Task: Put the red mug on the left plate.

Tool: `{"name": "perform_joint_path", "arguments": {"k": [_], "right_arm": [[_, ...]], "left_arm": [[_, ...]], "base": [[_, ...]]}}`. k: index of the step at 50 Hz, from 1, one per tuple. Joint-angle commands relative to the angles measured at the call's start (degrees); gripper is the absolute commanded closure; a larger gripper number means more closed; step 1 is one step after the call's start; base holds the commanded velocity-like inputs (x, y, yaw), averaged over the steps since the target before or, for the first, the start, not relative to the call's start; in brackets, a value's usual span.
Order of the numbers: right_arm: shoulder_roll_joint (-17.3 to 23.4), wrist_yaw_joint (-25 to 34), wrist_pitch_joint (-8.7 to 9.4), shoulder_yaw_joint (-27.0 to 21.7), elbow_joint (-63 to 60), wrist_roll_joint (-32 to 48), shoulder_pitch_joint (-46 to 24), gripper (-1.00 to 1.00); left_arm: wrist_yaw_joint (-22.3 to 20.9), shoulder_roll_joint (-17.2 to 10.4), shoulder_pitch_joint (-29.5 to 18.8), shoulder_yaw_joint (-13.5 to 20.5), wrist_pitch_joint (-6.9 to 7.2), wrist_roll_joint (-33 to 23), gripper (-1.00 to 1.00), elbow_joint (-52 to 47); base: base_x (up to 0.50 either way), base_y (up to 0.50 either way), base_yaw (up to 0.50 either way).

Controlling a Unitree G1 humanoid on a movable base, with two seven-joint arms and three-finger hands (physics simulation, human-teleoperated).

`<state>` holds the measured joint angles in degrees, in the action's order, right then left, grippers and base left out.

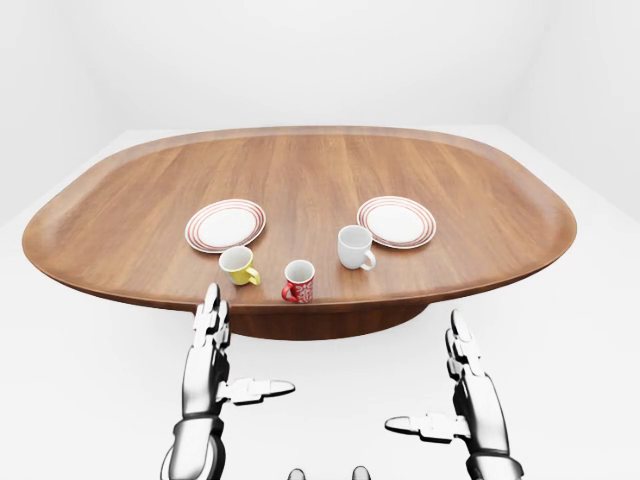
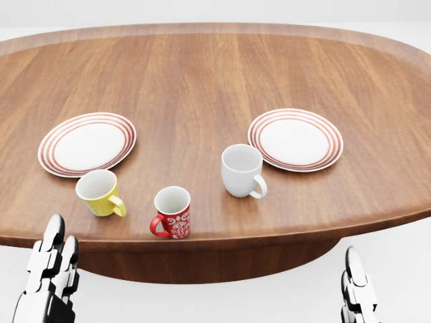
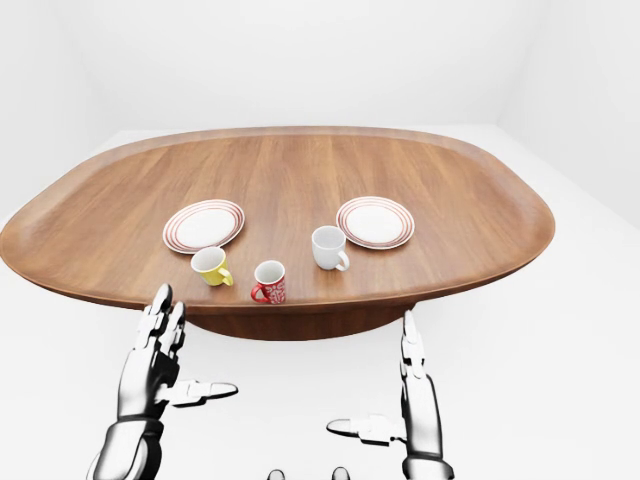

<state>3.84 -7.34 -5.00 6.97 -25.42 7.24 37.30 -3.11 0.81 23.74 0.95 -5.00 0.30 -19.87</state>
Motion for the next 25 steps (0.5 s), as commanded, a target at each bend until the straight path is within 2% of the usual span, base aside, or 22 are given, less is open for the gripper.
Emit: {"name": "perform_joint_path", "arguments": {"k": [1, 17, 25], "right_arm": [[0.76, -0.95, 0.0, 0.95, -1.06, 0.73, 1.03, -1.0], [1.52, -1.86, 0.0, 2.03, -1.66, 1.44, 1.31, -1.0], [2.06, -2.4, 0.0, 2.39, -1.82, 1.4, 1.29, -1.0]], "left_arm": [[-0.29, 0.05, 1.46, -0.17, 0.0, 0.07, -1.0, -0.84], [-0.39, -0.1, 1.64, -0.54, 0.0, -0.36, -1.0, -1.03], [-0.09, -0.56, 6.44, -2.58, 0.0, -1.2, -1.0, -2.66]], "base": [[0.0, 0.0, 0.0], [0.0, 0.0, 0.0], [0.0, 0.0, 0.0]]}}
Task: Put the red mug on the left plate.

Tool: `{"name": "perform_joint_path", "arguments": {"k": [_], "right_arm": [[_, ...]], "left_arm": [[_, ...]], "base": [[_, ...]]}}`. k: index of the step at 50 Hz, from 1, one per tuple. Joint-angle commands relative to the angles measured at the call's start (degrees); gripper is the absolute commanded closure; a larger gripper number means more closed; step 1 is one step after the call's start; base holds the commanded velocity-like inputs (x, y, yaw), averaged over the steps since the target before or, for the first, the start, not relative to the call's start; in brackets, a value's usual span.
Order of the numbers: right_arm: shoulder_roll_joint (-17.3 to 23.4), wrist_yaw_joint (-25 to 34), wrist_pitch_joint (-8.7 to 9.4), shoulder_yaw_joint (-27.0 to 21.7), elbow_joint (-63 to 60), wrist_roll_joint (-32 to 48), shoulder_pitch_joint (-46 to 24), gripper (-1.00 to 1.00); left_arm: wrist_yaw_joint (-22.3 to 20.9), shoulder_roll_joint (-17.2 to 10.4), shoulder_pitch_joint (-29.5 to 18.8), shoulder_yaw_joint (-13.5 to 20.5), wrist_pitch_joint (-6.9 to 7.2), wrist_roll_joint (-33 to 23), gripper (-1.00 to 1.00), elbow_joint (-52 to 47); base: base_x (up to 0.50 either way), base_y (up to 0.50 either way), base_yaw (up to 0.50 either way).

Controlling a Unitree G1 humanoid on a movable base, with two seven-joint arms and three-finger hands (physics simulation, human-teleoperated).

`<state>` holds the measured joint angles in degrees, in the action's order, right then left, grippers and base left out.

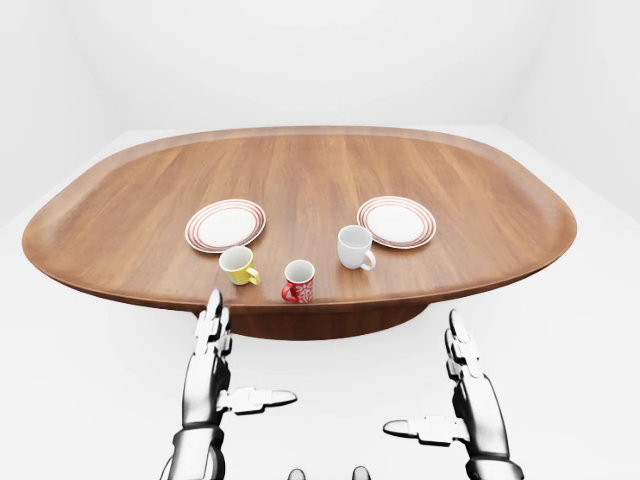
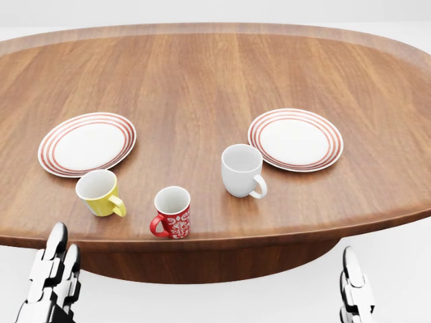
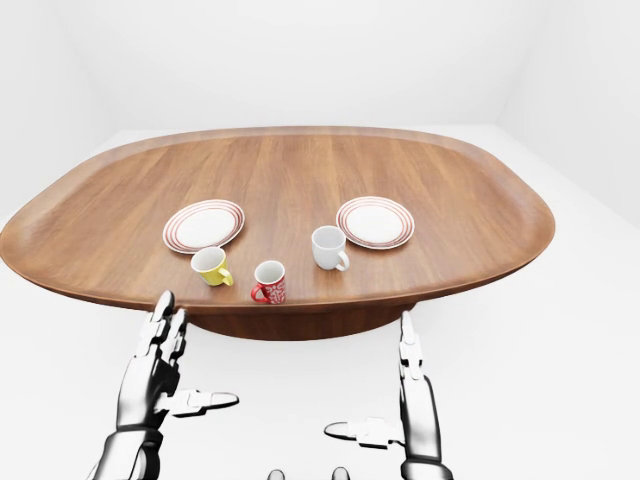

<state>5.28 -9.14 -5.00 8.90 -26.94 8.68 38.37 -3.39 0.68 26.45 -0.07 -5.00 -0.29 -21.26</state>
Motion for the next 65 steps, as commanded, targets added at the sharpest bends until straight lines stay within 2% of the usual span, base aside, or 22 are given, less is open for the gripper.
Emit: {"name": "perform_joint_path", "arguments": {"k": [1, 6, 8, 19, 37, 65], "right_arm": [[0.63, -0.61, 0.0, 0.5, -0.3, -0.02, 0.32, -1.0], [0.87, -0.12, 0.0, 0.91, -0.22, -0.17, -0.39, -1.0], [0.54, -0.19, 0.0, 0.96, -0.3, 0.26, -1.63, -1.0], [0.39, 0.67, 0.0, 0.63, -0.53, 0.01, -1.86, -1.0], [0.19, 0.73, 0.0, 1.48, -0.7, 3.05, -5.12, -1.0], [0.37, -0.16, 0.0, 1.66, -0.96, 3.31, -5.11, -1.0]], "left_arm": [[0.47, -0.46, 3.89, -1.63, 0.0, -0.76, -1.0, -1.3], [2.01, -0.43, 3.31, -0.95, 0.0, -0.9, -1.0, -0.89], [0.92, -0.77, 4.04, -0.72, 0.0, 0.69, -1.0, -1.32], [0.41, -0.41, 3.97, -0.54, 0.0, 0.75, -1.0, -1.02], [-0.43, -0.21, 2.57, -0.08, 0.0, 0.9, -1.0, -0.53], [-1.0, -0.03, 2.32, 0.25, 0.0, 1.12, -1.0, -0.48]], "base": [[0.0, 0.0, 0.0], [0.0, 0.0, 0.0], [0.0, 0.0, 0.0], [0.01, 0.01, 0.0], [0.35, 0.44, 0.0], [0.36, 0.48, 0.0]]}}
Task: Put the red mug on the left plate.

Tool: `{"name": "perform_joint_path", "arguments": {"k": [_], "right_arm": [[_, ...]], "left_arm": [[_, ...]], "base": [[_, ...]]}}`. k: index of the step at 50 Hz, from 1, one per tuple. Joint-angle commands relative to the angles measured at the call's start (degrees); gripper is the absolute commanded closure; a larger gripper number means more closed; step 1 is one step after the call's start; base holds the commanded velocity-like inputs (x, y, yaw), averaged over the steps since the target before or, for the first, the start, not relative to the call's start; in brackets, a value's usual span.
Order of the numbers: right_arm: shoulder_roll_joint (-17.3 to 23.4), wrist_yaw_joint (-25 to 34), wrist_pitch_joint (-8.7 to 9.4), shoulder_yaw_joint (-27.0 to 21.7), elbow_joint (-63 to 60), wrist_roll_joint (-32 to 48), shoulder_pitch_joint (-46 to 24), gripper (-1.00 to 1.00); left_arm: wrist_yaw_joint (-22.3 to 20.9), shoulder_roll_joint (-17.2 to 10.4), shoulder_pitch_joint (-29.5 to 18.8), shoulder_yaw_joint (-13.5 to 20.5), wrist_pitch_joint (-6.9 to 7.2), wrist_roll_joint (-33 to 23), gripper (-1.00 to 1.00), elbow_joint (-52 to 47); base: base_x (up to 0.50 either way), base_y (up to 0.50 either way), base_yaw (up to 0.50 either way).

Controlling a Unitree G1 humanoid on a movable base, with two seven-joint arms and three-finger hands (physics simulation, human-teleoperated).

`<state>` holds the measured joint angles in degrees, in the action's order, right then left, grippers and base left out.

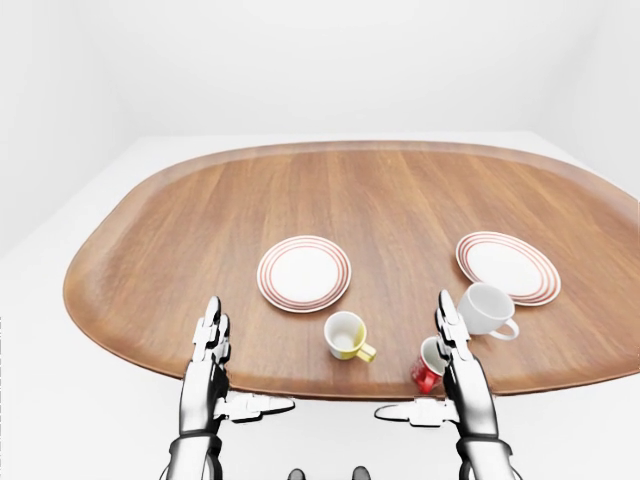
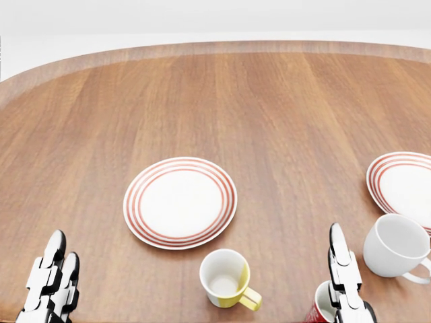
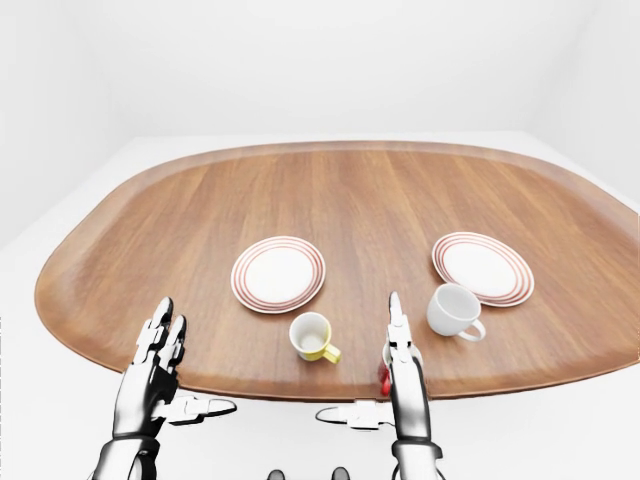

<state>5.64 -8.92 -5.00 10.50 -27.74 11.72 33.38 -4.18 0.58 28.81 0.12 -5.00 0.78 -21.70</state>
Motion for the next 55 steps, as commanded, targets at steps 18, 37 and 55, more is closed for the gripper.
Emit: {"name": "perform_joint_path", "arguments": {"k": [18, 37, 55], "right_arm": [[0.52, 1.33, 0.0, -0.79, 1.05, -2.52, 0.04, -1.0], [0.28, 4.52, 0.0, -0.14, 0.76, -2.15, -0.54, -1.0], [0.09, 4.09, 0.0, -0.47, 1.11, -2.01, -0.73, -1.0]], "left_arm": [[-0.27, 0.09, -0.47, 0.16, 0.0, 0.08, -1.0, 0.12], [-0.42, 0.13, -0.77, 0.27, 0.0, 0.0, -1.0, 0.16], [-0.4, 0.09, -0.49, 0.18, 0.0, 0.02, -1.0, 0.06]], "base": [[0.36, 0.48, 0.0], [0.46, 0.0, 0.0], [0.5, -0.05, 0.0]]}}
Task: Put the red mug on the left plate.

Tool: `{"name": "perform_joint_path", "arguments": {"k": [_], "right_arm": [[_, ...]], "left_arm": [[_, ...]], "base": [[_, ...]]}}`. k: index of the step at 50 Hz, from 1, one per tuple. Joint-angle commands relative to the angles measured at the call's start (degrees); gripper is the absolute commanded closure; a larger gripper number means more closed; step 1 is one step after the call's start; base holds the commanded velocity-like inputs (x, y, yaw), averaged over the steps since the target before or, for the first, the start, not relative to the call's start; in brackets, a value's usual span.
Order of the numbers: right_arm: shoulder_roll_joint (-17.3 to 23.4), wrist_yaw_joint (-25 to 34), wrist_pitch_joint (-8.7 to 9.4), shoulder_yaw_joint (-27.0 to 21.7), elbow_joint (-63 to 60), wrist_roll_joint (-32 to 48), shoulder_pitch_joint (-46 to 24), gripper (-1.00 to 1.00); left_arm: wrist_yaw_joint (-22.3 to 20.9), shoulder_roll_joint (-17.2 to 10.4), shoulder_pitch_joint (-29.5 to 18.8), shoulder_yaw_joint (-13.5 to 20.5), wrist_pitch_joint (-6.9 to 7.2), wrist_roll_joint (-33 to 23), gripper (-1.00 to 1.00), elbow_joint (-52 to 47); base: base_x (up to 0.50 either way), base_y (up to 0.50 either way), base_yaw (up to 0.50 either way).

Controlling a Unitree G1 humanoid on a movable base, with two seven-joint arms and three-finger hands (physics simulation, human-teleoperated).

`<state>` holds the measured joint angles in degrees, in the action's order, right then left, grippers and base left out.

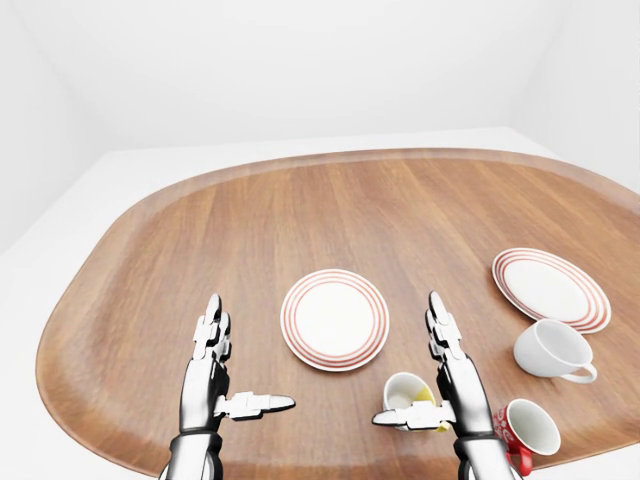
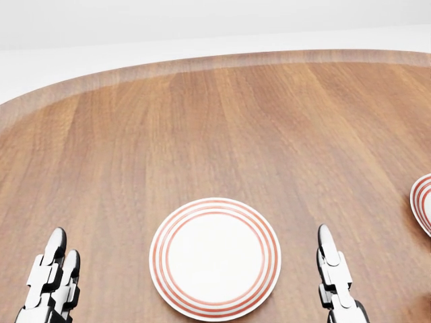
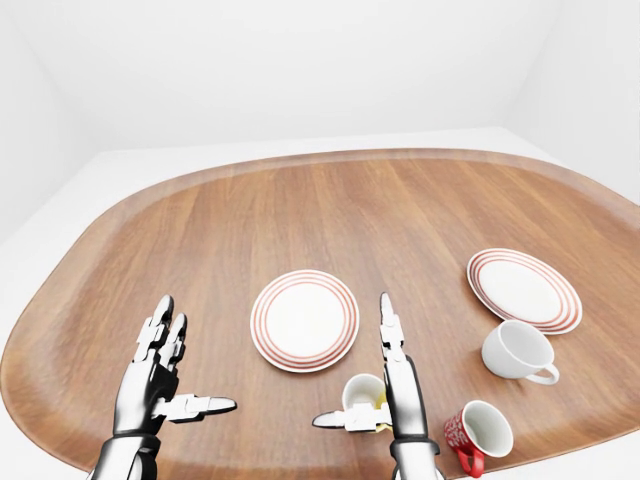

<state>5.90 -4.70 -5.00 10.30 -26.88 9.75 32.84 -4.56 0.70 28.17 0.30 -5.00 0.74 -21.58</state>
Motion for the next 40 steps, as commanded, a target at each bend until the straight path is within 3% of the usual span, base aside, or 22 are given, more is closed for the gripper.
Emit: {"name": "perform_joint_path", "arguments": {"k": [1, 8, 14, 23, 32, 40], "right_arm": [[-0.16, -0.01, 0.0, -0.29, 0.34, -0.18, -0.29, -1.0], [-0.64, -0.71, 0.0, -0.6, 1.24, 0.49, -1.02, -1.0], [-0.76, -0.38, 0.0, -0.7, 1.24, 0.41, -1.1, -1.0], [-0.91, -1.67, 0.0, -0.47, 1.1, 1.66, -1.57, -1.0], [-0.73, -0.91, 0.0, -0.4, 1.17, 1.48, -1.75, -1.0], [-0.27, -0.69, 0.0, 0.23, 0.86, 2.34, -1.7, -1.0]], "left_arm": [[-0.01, -0.02, 0.08, 0.07, 0.0, 0.13, -1.0, -0.05], [-0.19, 0.0, 0.14, 0.15, 0.0, 0.25, -1.0, -0.08], [-0.25, 0.06, 0.05, 0.2, 0.0, 0.18, -1.0, -0.02], [-0.25, 0.11, 0.01, 0.21, 0.0, 0.11, -1.0, 0.09], [-0.17, 0.1, -0.25, 0.21, 0.0, 0.01, -1.0, 0.26], [-0.13, 0.07, -0.37, 0.11, 0.0, -0.05, -1.0, 0.36]], "base": [[0.5, -0.05, 0.0], [0.5, -0.05, 0.0], [0.08, -0.01, 0.0], [0.26, 0.39, 0.0], [0.2, 0.05, 0.0], [0.52, 0.13, 0.0]]}}
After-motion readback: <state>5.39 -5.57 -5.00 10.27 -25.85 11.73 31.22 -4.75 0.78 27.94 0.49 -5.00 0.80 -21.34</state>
